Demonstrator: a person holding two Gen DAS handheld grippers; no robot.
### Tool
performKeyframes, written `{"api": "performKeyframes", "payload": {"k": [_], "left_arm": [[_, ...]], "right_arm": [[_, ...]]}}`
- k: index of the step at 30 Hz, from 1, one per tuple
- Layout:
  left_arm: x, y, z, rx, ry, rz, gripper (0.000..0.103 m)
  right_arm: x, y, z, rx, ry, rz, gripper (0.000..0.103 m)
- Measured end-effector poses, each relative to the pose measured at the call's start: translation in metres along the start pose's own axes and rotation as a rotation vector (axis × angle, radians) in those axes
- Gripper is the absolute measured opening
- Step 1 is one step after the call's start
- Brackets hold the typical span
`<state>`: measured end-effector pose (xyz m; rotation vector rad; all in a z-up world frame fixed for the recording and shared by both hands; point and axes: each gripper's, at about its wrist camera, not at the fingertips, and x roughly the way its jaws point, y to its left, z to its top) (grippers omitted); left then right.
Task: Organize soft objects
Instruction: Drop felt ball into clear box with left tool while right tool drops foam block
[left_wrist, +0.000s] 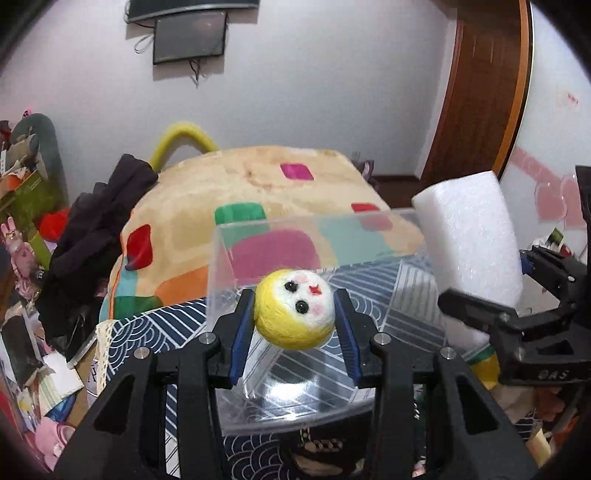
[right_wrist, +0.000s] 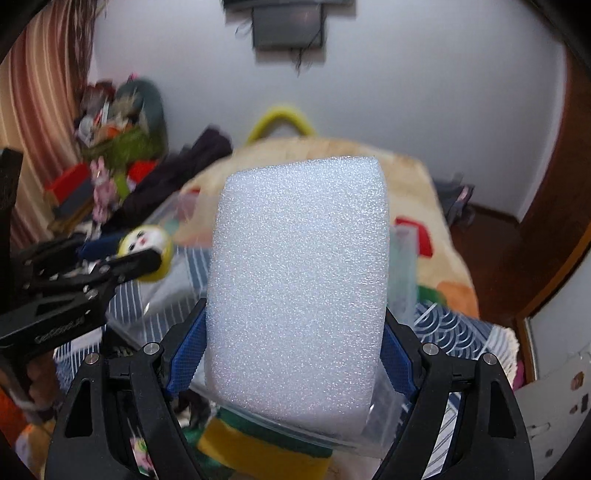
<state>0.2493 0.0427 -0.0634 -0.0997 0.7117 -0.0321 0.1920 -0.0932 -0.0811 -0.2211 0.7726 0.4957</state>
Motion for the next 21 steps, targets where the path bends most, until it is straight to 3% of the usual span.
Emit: {"api": "performKeyframes", "payload": {"k": [6,10,14,16,19,21], "left_arm": [[0.027,-0.002,0.0,0.0,0.081,-0.006,0.042],[0.032,-0.007,-0.003,0.009,0.098,0.003,0.046],[0.025,-0.011,-0.004,0.024,0.088,0.014,0.061],[0.019,-0.01,-0.003,0.018,0.075,0.014,0.064],[0.003,-0.008,0.0,0.006,0.034,0.027,0.07],[-0.01,-0.009,0.001,0.014,0.003,0.042,0.08]], "right_arm": [[0.018,0.002,0.0,-0.005,0.104,0.001,0.082],[0.012,0.008,-0.004,-0.044,0.087,-0.037,0.083],[0.004,0.001,-0.004,-0.052,0.058,-0.064,0.084],[-0.002,-0.003,-0.002,-0.041,0.046,-0.061,0.085],[-0.01,-0.007,0.003,-0.033,0.017,-0.072,0.086],[-0.015,-0.008,0.006,-0.031,-0.005,-0.08,0.087]]}}
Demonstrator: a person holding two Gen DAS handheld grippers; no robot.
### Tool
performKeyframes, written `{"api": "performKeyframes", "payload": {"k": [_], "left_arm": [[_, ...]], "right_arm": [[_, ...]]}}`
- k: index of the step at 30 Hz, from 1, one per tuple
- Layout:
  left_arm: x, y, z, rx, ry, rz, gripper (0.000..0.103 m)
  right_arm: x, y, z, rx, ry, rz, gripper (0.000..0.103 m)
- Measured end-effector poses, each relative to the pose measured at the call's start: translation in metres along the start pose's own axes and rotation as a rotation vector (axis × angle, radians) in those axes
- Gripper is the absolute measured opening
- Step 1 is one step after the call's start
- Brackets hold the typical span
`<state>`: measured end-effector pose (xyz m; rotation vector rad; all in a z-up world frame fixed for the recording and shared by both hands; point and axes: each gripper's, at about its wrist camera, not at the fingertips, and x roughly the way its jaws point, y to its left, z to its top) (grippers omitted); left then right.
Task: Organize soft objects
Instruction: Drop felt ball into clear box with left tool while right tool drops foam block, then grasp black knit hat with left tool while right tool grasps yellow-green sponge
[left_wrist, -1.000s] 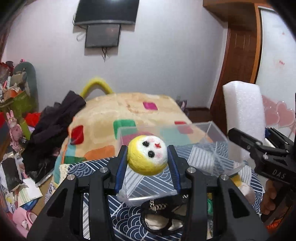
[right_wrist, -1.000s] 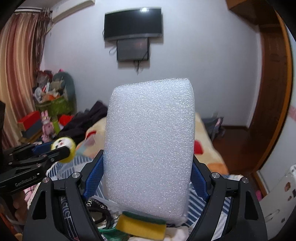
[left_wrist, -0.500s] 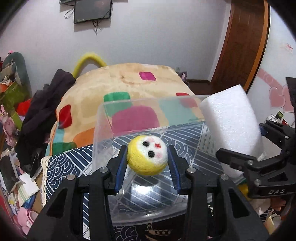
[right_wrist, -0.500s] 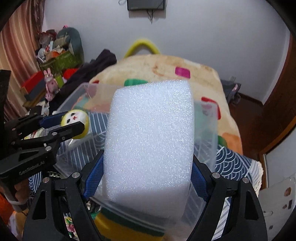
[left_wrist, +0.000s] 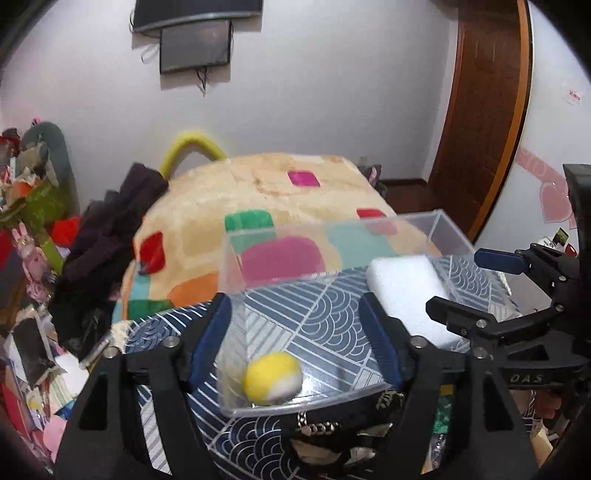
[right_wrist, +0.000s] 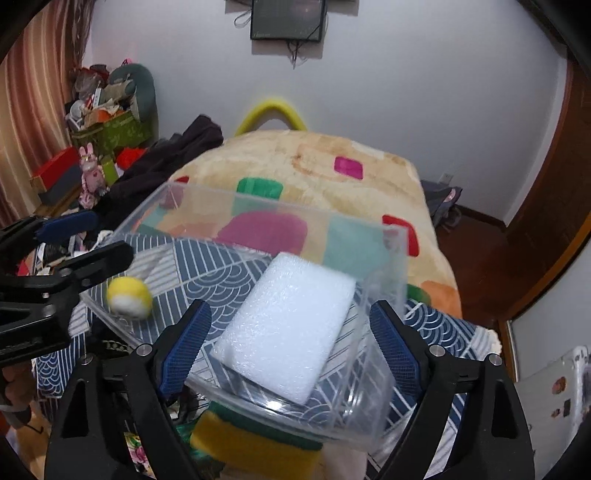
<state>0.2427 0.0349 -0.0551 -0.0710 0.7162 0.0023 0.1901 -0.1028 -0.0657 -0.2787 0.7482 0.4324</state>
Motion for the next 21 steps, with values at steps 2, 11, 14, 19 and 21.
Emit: {"api": "performKeyframes", "payload": {"k": [2,11,14,19,21], "left_arm": [[-0.012,0.0,0.002,0.005,-0.033,0.01,0.086],[-0.063,-0.002,-0.01,-0.003,-0.136,0.016,0.097],[-0.069,-0.004,-0.021,0.009,-0.137,0.02,0.097],[-0.064,-0.011,-0.044,0.033,-0.098,-0.002,0.098],[-0.056,-0.012,-0.051,0.023,-0.068,-0.022,0.098]], "right_arm": [[-0.011,0.0,0.0,0.003,-0.032,-0.007,0.088],[-0.055,0.005,-0.016,0.001,-0.183,-0.035,0.099],[-0.064,0.002,-0.029,0.03,-0.212,-0.027,0.102],[-0.06,0.0,-0.048,0.068,-0.206,-0.022,0.103],[-0.053,0.0,-0.055,0.079,-0.186,-0.012,0.103]]}}
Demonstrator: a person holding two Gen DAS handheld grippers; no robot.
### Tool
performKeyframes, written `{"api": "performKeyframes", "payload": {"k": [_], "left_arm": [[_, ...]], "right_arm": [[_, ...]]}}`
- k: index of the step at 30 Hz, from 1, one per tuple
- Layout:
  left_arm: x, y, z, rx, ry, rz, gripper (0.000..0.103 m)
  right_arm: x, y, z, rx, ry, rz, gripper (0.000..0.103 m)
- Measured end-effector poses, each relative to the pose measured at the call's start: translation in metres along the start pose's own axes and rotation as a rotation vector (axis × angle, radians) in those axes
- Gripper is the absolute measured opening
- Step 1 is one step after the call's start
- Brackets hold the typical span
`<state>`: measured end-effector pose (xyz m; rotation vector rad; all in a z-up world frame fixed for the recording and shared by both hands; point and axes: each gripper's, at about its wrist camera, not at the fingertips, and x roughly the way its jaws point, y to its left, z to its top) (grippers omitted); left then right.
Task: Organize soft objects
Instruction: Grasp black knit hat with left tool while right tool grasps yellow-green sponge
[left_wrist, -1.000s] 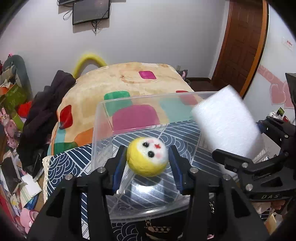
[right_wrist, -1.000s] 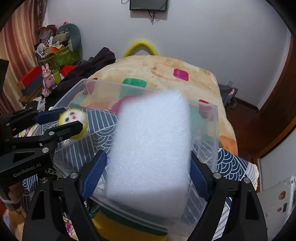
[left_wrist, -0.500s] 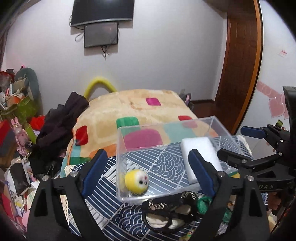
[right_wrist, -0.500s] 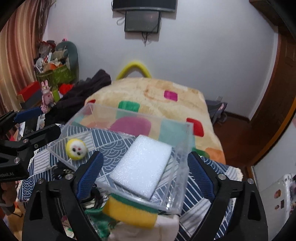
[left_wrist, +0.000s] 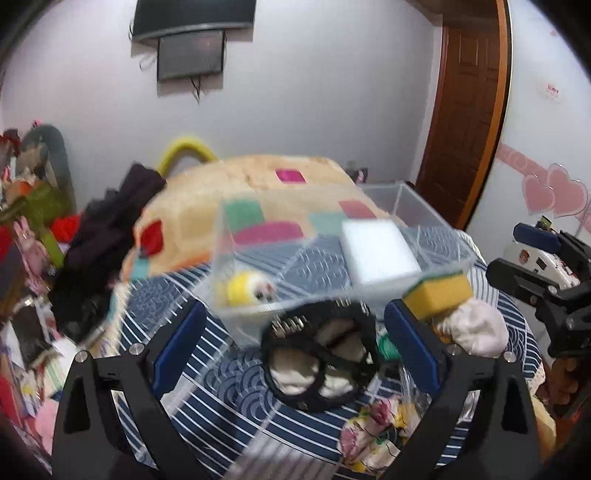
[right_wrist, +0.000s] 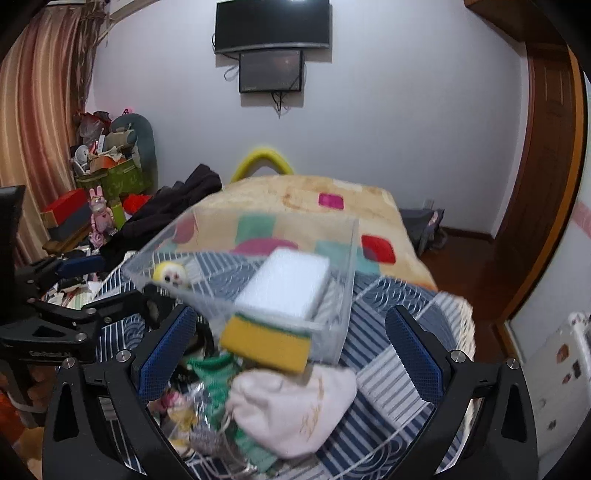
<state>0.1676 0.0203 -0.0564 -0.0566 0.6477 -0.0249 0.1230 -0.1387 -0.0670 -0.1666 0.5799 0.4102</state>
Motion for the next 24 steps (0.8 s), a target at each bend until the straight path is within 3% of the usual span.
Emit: {"api": "performKeyframes", "payload": {"k": [8,13,16,19,24], "left_arm": [[0.038,-0.006,-0.023,-0.044,0.097,-0.056,0.098],[0.063,-0.006,-0.031,-0.034,0.145,-0.038,0.098],[0.076,-0.002,-0.034,-0.071,0.188,-0.072,0.098],[0.086,0.001,-0.038,-0.107,0.234,-0.129,0.077],[0.087,0.003,-0.043,-0.1,0.235,-0.106,0.05]], "right_arm": [[0.021,0.004,-0.02,0.04,0.044,0.038,0.102],[0.032,0.003,-0.025,0.074,0.067,0.058,0.102],[0.039,0.0,-0.027,0.105,0.092,0.074,0.096],[0.042,-0.001,-0.03,0.115,0.098,0.087,0.087],[0.043,0.001,-0.034,0.112,0.11,0.098,0.068]]}}
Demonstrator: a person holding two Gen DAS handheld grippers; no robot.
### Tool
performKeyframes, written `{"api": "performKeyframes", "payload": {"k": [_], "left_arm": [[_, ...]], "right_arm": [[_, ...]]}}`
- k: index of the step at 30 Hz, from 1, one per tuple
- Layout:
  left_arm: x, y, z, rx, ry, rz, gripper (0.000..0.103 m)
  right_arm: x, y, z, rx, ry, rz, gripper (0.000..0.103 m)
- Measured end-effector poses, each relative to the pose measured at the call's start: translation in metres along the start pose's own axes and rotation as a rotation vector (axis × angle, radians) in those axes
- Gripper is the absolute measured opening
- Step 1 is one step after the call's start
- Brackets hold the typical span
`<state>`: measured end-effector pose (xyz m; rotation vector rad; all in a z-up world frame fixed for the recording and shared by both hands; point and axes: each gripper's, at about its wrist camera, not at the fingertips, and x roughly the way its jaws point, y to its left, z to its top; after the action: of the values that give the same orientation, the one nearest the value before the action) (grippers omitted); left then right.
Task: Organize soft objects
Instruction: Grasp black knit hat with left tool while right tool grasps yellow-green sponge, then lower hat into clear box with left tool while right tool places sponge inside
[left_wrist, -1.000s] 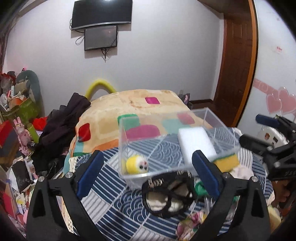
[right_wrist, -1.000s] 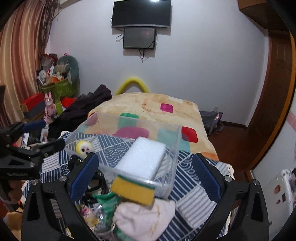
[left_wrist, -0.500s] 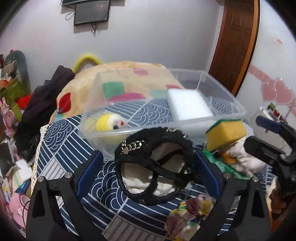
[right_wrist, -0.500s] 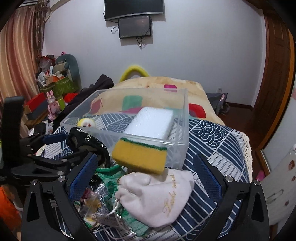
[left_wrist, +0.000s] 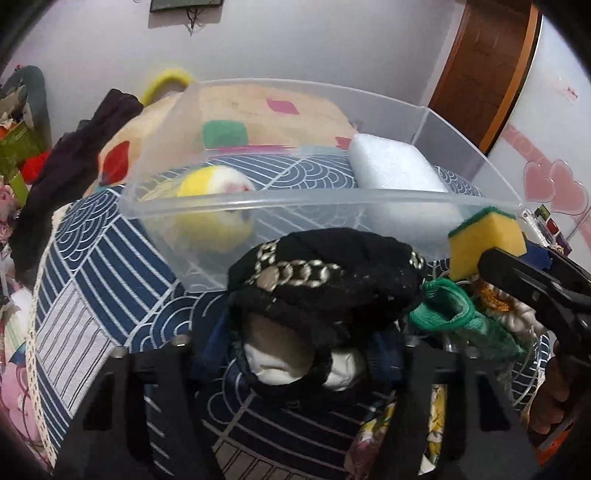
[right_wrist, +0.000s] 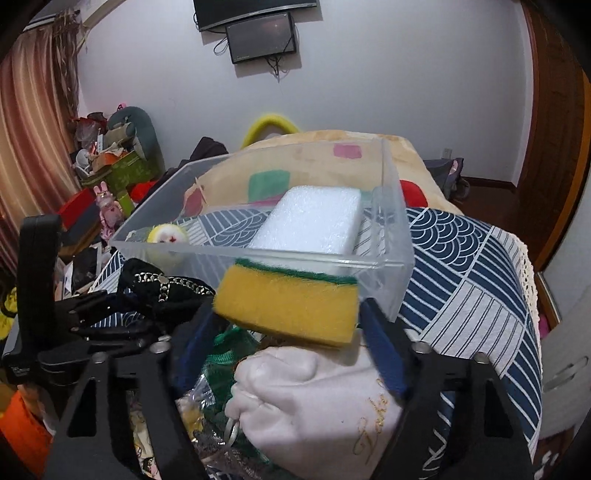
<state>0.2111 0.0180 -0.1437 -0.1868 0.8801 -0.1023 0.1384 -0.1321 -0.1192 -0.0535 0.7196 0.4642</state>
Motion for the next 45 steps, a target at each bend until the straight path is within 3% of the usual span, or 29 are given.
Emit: {"api": "performKeyframes", "payload": {"k": [3,8,20,32,38,45], "left_arm": [[-0.004,0.001,-0.004,-0.004,-0.008,0.004,0.037],[-0.015,0.002,-0.011,-0.005,-0.025,0.002,0.028],[-0.083,-0.003,-0.019,-0.002,-0.157,0.034,0.027],[-0.14,-0.016,0.017,0.012,-0.342,0.057,0.028],[-0.142,-0.021,0.042,0.029,-0.394,0.072,0.028],[-0.115,-0.024,0.063,0.042,-0.367,0.106,0.029]], "right_arm": [[-0.004,0.0,-0.002,-0.002,-0.013,-0.003,0.066],[-0.017,0.001,-0.003,-0.011,-0.05,-0.01,0.065],[-0.054,0.01,0.007,-0.054,-0.16,-0.011,0.065],[-0.062,0.011,0.036,-0.055,-0.257,-0.025,0.065],[-0.053,0.01,0.049,-0.067,-0.275,-0.053,0.065],[-0.024,0.008,0.057,-0.085,-0.197,-0.053,0.066]]}}
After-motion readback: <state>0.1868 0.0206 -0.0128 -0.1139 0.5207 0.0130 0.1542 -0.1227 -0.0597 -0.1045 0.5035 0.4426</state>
